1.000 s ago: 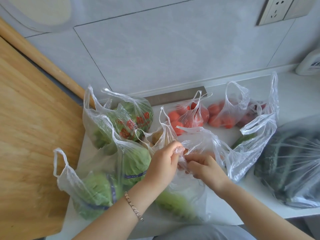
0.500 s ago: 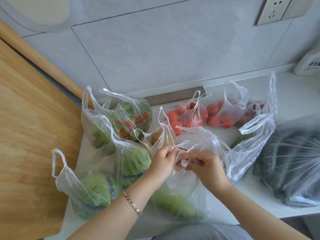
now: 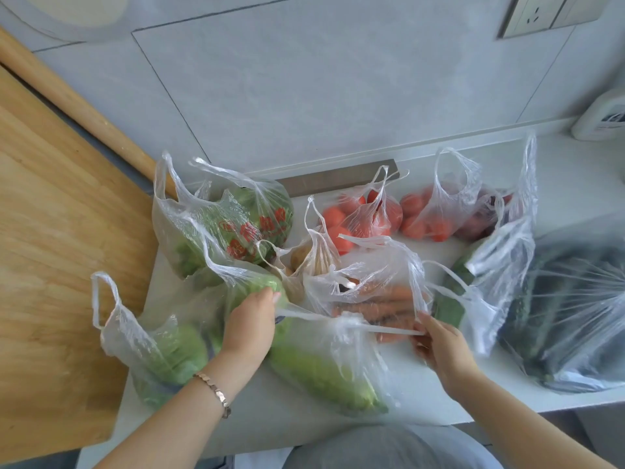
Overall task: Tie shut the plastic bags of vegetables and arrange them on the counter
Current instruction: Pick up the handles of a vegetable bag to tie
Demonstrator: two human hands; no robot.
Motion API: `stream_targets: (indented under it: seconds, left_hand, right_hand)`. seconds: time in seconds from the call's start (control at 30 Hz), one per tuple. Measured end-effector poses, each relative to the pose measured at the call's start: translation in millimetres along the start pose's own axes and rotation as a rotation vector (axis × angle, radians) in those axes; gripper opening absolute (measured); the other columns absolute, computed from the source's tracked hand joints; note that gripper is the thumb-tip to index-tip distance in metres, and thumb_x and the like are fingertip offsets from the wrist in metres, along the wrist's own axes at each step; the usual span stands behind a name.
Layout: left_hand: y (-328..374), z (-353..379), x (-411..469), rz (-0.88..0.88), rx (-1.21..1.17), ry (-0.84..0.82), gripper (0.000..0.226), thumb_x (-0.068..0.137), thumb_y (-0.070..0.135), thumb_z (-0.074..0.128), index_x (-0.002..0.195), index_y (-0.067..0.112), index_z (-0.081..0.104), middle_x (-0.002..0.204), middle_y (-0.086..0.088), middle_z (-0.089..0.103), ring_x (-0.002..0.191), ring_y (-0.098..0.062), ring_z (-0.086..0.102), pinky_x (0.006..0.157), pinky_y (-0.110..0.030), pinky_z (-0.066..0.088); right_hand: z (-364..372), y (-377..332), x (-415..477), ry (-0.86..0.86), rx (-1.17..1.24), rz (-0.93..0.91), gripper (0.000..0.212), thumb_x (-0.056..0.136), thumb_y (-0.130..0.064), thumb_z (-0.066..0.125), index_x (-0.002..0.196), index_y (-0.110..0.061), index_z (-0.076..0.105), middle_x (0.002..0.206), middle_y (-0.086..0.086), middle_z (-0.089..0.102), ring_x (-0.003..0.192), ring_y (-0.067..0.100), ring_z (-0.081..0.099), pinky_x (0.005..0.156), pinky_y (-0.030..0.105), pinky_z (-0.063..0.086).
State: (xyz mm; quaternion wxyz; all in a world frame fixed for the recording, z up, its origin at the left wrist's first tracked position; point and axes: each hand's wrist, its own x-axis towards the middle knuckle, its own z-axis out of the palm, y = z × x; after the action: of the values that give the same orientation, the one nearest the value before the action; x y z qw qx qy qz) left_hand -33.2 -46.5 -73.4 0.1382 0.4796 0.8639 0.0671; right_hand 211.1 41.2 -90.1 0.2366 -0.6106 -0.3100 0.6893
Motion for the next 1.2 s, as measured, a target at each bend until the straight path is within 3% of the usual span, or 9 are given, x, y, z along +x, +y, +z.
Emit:
stream_targets:
  seconds: [0.1, 0.23, 0.33, 0.5, 0.67, 0.77, 0.9, 1.03, 1.2]
  left_hand:
    - [5.9, 2.2, -9.2, 0.017, 0.047, 0.009, 0.024, 0.100, 0.025, 0.034, 0.086, 0.013, 0.049, 0.068, 0.006, 0.043, 0.074, -0.026, 0.055, 0.063, -0.029, 0.032]
    - [21.4, -6.4, -4.3, -0.358, -1.007, -0.045, 0.037, 0.097, 0.025, 0.040, 0.089, -0.003, 0.061, 0.101, -0.006, 0.069, 0.092, -0.019, 0.060, 0.085, -0.035, 0.043]
    - [45.4, -19.8, -6.0, -0.361, -1.578, -0.328, 0.042, 0.097, 0.025, 0.038, 0.060, 0.006, 0.045, 0.072, -0.010, 0.070, 0.069, -0.019, 0.063, 0.071, -0.028, 0.039]
    - [66.3, -14.5, -15.0, -0.151, -1.293, -0.470, 0.024, 0.082, 0.032, 0.062, 0.073, 0.010, 0.062, 0.050, 0.010, 0.046, 0.045, -0.007, 0.033, 0.046, -0.017, 0.025]
    - [70.9, -4.6, -19.2, -0.147, -1.022, -0.494, 0.012, 0.077, 0.011, 0.071, 0.083, 0.020, 0.065, 0.059, 0.010, 0.050, 0.046, 0.002, 0.042, 0.047, -0.009, 0.033]
    - [74.4, -1.0, -16.0, -0.256, -1.101, -0.444, 0.014, 0.078, 0.009, 0.070, 0.089, 0.017, 0.067, 0.056, 0.015, 0.059, 0.041, 0.005, 0.045, 0.046, -0.011, 0.033]
    - [74.9, -0.7, -10.4, -0.312, -1.165, -0.368, 0.015, 0.082, 0.011, 0.066, 0.090, 0.024, 0.066, 0.075, 0.010, 0.065, 0.060, 0.001, 0.053, 0.051, -0.012, 0.037]
    - [71.3, 0.9, -5.6, -0.362, -1.387, -0.328, 0.024, 0.089, -0.003, 0.050, 0.101, 0.015, 0.061, 0.085, -0.003, 0.067, 0.047, -0.003, 0.045, 0.049, -0.017, 0.034]
    - [63.7, 3.9, -6.3, -0.371, -1.518, -0.332, 0.044, 0.090, -0.003, 0.047, 0.120, 0.029, 0.044, 0.099, -0.012, 0.065, 0.069, -0.019, 0.059, 0.071, -0.031, 0.049]
  right_hand:
    - [-9.8, -0.3, 1.9, 0.066, 0.083, 0.073, 0.031, 0.095, -0.021, 0.046, 0.065, -0.012, 0.051, 0.057, 0.004, 0.047, 0.047, 0.015, 0.044, 0.035, 0.016, 0.039]
    - [14.8, -30.2, -14.8, -0.198, 0.070, -0.131, 0.039, 0.096, -0.018, 0.040, 0.062, -0.002, 0.052, 0.048, 0.009, 0.059, 0.038, 0.013, 0.055, 0.043, 0.020, 0.048]
    - [36.8, -43.1, -24.8, -0.369, -0.122, -0.281, 0.042, 0.094, -0.025, 0.044, 0.073, 0.010, 0.058, 0.064, 0.021, 0.060, 0.057, 0.026, 0.056, 0.061, 0.035, 0.050]
    - [56.6, -49.4, -17.2, -0.357, -0.035, -0.367, 0.035, 0.094, -0.022, 0.046, 0.064, -0.009, 0.059, 0.055, 0.003, 0.063, 0.055, 0.015, 0.060, 0.057, 0.021, 0.052]
    - [52.2, -31.3, -2.8, -0.318, 0.181, -0.273, 0.022, 0.091, -0.018, 0.051, 0.081, -0.006, 0.065, 0.067, 0.005, 0.068, 0.063, 0.012, 0.066, 0.064, 0.020, 0.055]
    - [44.8, -8.0, -6.8, -0.324, 0.079, -0.238, 0.026, 0.081, -0.025, 0.064, 0.102, -0.011, 0.063, 0.085, 0.007, 0.072, 0.078, 0.017, 0.069, 0.077, 0.029, 0.052]
    - [36.5, 26.5, -17.6, -0.352, -0.082, -0.369, 0.015, 0.082, -0.016, 0.057, 0.094, -0.018, 0.066, 0.101, 0.008, 0.066, 0.093, 0.014, 0.065, 0.084, 0.022, 0.051]
    - [28.2, 37.6, -12.9, -0.274, -0.326, -0.667, 0.049, 0.082, 0.008, 0.047, 0.093, -0.037, 0.065, 0.106, -0.006, 0.059, 0.092, -0.014, 0.057, 0.077, 0.004, 0.044]
    - [17.4, 41.0, 1.1, -0.487, -0.651, -0.742, 0.054, 0.075, -0.006, 0.071, 0.094, -0.055, 0.059, 0.104, -0.031, 0.060, 0.100, -0.010, 0.053, 0.079, 0.007, 0.045]
